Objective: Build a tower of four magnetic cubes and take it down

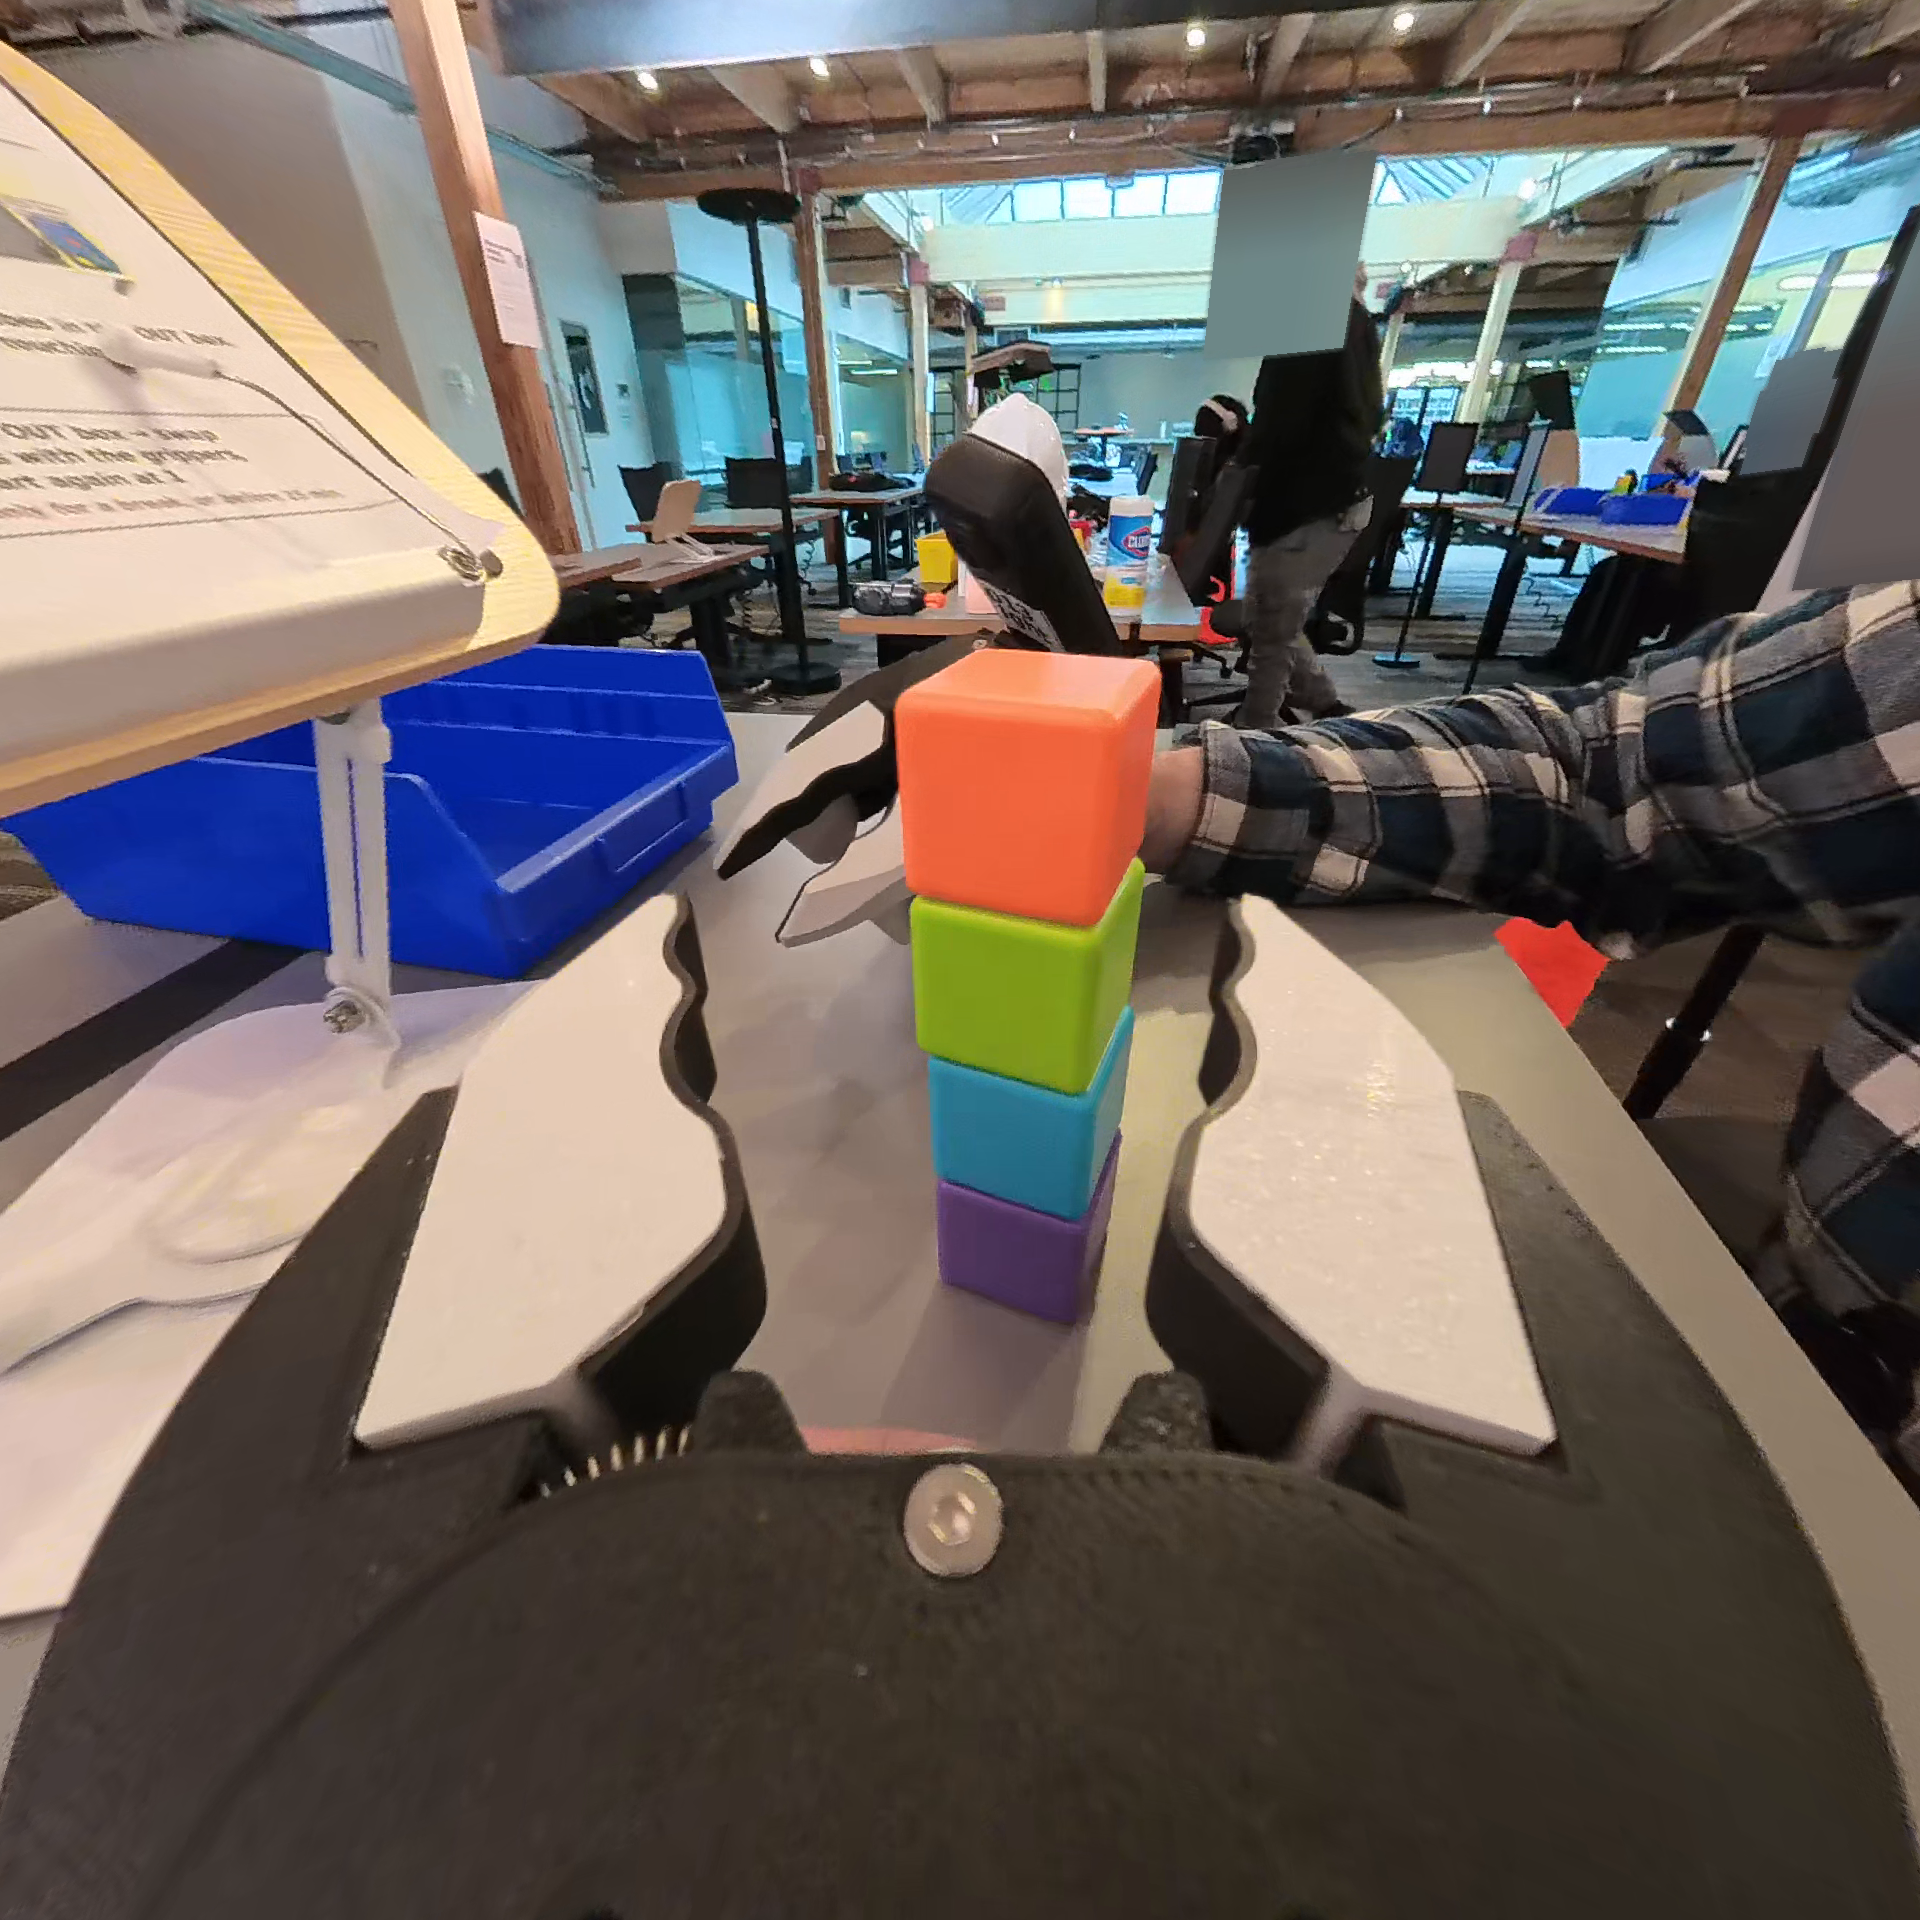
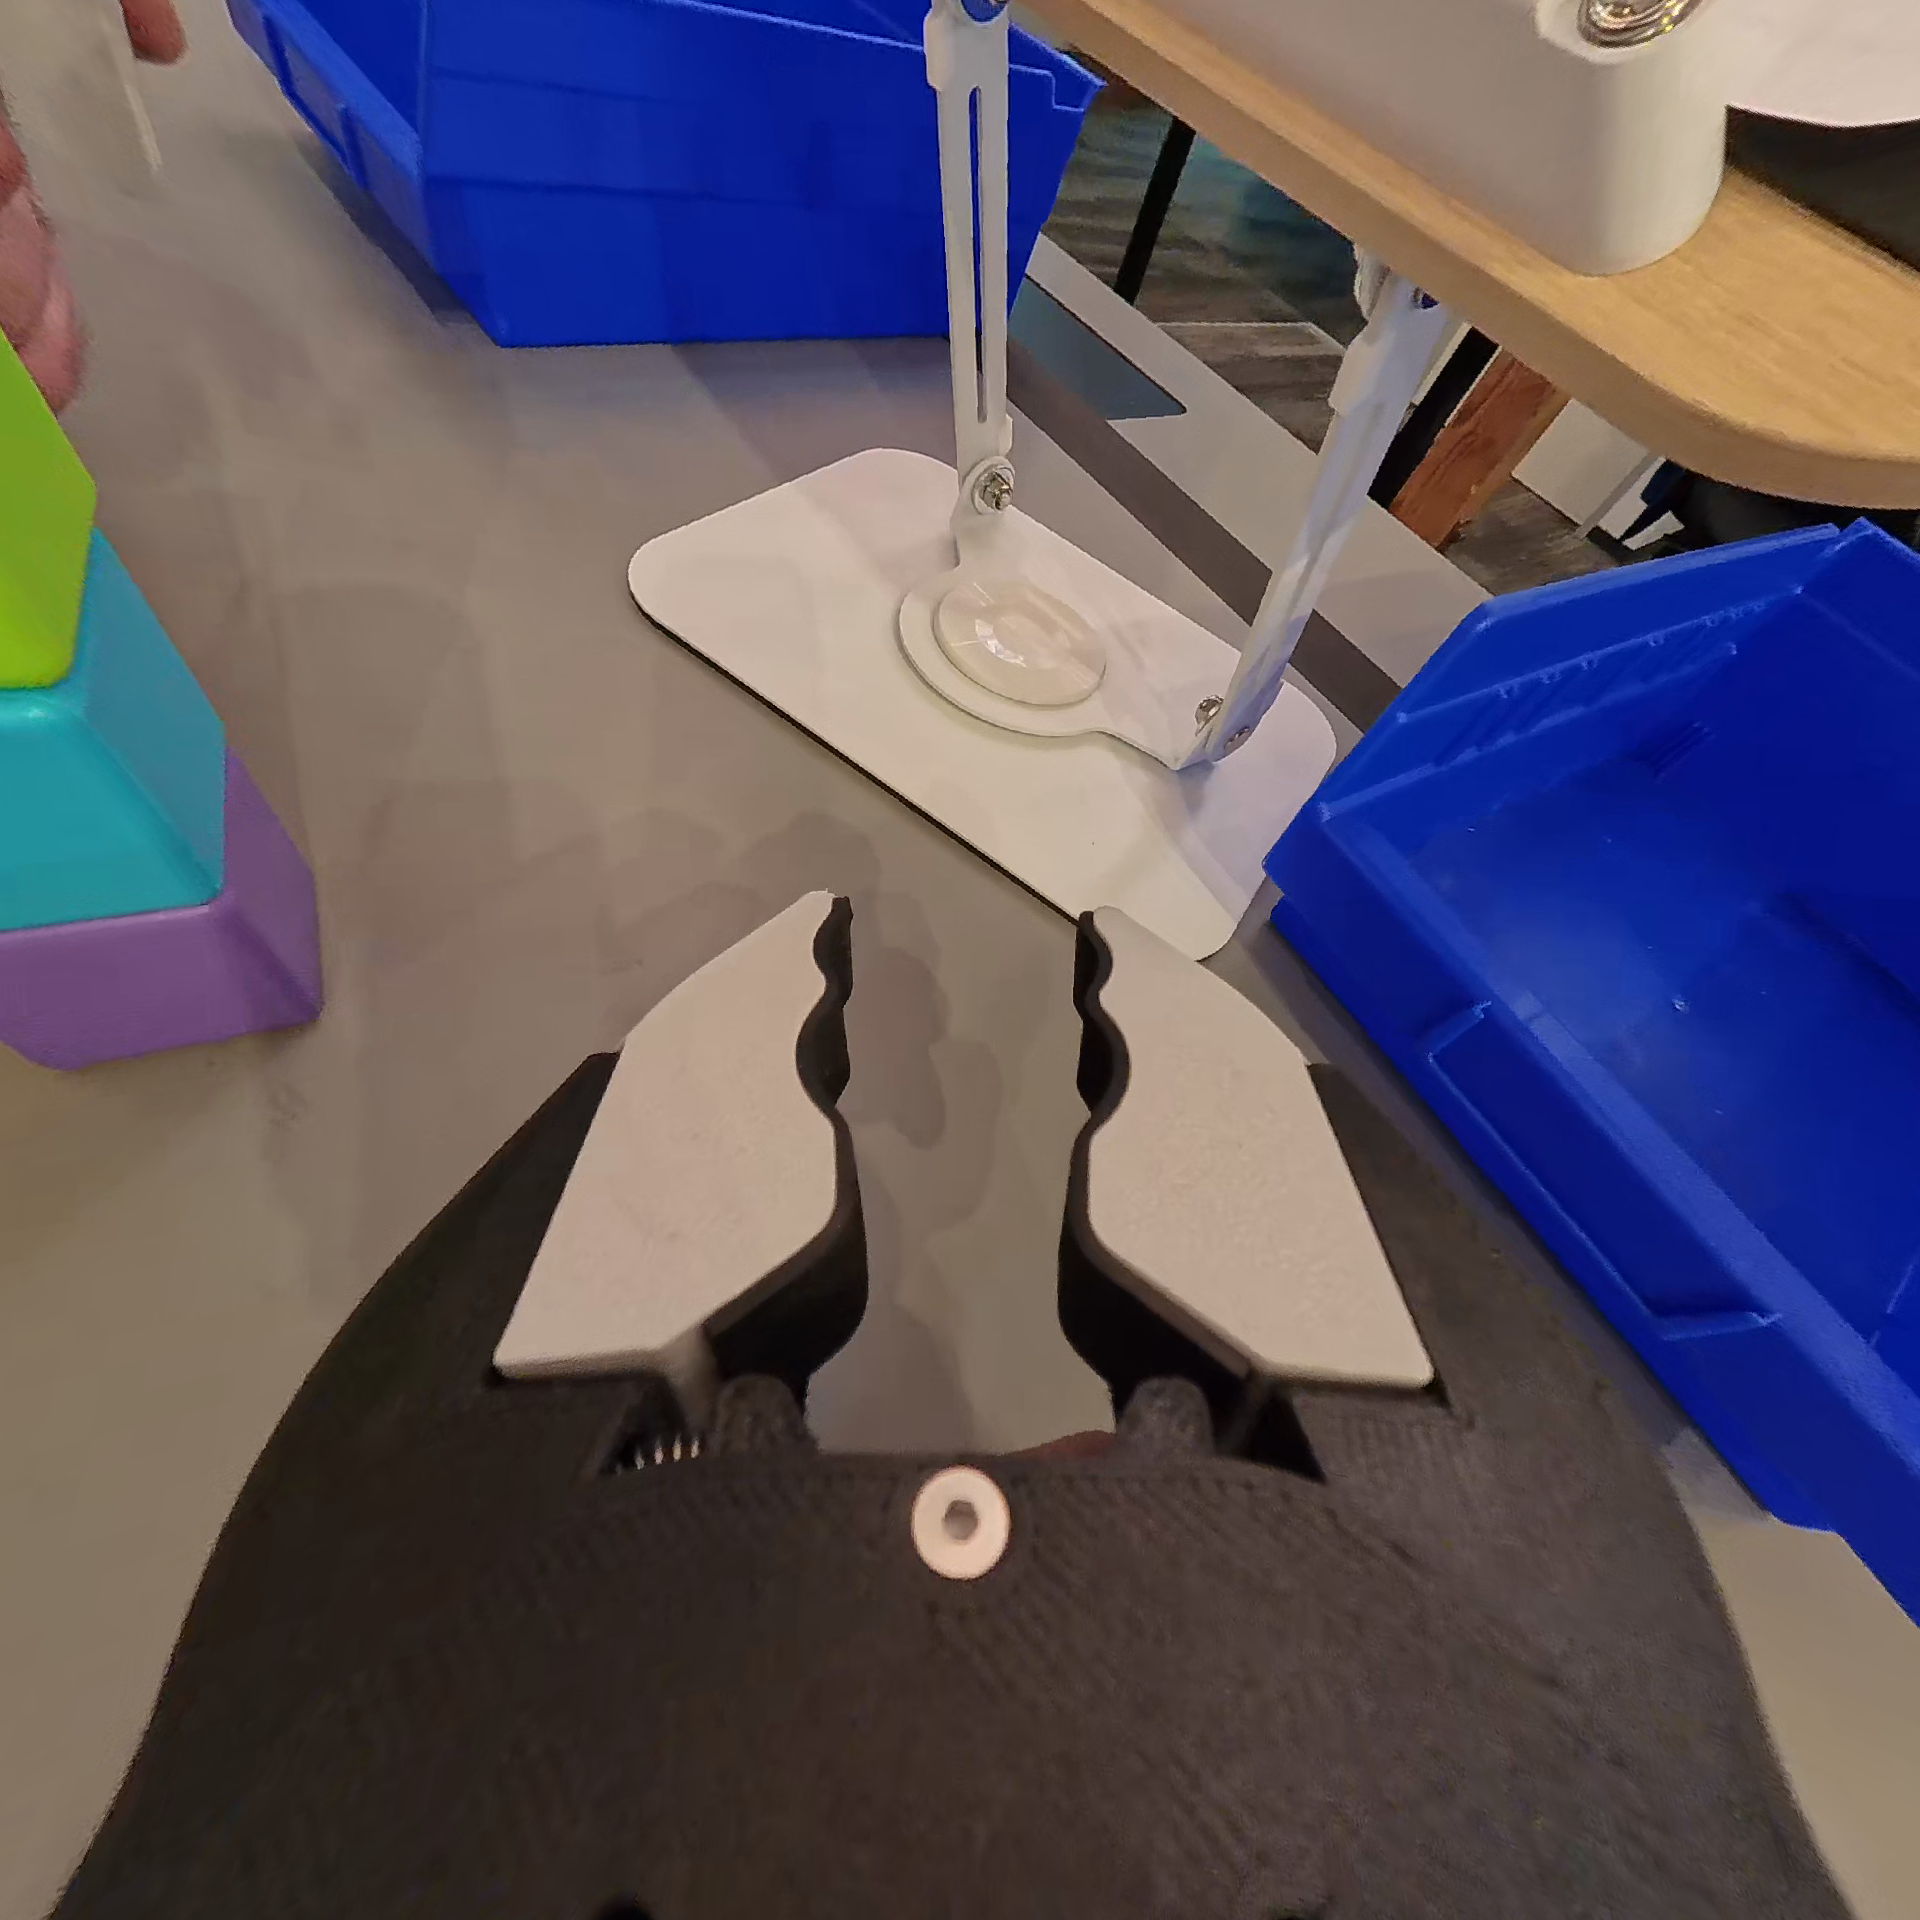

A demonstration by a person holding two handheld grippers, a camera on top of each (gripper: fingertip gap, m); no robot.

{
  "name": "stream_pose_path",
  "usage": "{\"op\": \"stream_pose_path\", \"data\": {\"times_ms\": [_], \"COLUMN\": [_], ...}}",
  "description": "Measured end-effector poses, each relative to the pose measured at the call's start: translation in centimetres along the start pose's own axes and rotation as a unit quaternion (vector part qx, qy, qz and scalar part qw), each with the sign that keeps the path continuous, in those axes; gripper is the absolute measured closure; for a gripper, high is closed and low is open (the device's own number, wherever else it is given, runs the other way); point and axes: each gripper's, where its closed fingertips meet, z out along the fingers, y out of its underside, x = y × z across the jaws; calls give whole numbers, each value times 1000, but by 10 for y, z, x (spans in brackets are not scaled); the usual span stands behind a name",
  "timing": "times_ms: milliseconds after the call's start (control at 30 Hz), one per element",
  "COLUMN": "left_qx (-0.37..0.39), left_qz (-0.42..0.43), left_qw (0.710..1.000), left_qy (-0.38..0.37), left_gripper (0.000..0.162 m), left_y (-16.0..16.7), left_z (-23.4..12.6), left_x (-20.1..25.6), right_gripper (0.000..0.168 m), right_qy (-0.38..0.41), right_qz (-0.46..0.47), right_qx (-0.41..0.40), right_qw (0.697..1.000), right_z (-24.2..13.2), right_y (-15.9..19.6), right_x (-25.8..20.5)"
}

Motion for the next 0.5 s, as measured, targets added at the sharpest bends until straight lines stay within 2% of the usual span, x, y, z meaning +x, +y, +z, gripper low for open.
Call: {"op": "stream_pose_path", "data": {"times_ms": [200, 300, 400, 500], "left_qx": [-37, -47, -27, -39], "left_qz": [1, -3, -28, -16], "left_qw": [999, 999, 998, 998], "left_qy": [19, 23, 46, 50], "left_gripper": [72, 78, 85, 88], "left_y": [19, 26, 22, 26], "left_z": [16, 22, 27, 30], "left_x": [9, 9, 12, 12], "right_gripper": [127, 128, 128, 128], "right_qy": [0, -3, -5, -5], "right_qz": [2, 0, -1, 0], "right_qx": [0, -2, -3, -3], "right_qw": [1000, 1000, 1000, 1000], "right_z": [0, 1, 1, 1], "right_y": [0, 1, 1, 1], "right_x": [1, -1, -2, -2]}}
